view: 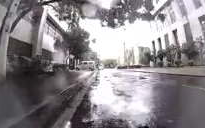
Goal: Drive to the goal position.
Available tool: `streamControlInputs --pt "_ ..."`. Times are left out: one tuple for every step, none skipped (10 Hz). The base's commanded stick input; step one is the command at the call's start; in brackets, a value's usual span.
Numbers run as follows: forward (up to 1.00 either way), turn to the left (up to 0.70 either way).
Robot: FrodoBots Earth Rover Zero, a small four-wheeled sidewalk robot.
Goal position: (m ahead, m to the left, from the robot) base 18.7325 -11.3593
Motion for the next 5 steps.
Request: streamControlInputs --pt "0.70 0.00" --pt "0.70 0.00" --pt "0.70 0.00" --pt "0.70 0.00" --pt "0.70 0.00"
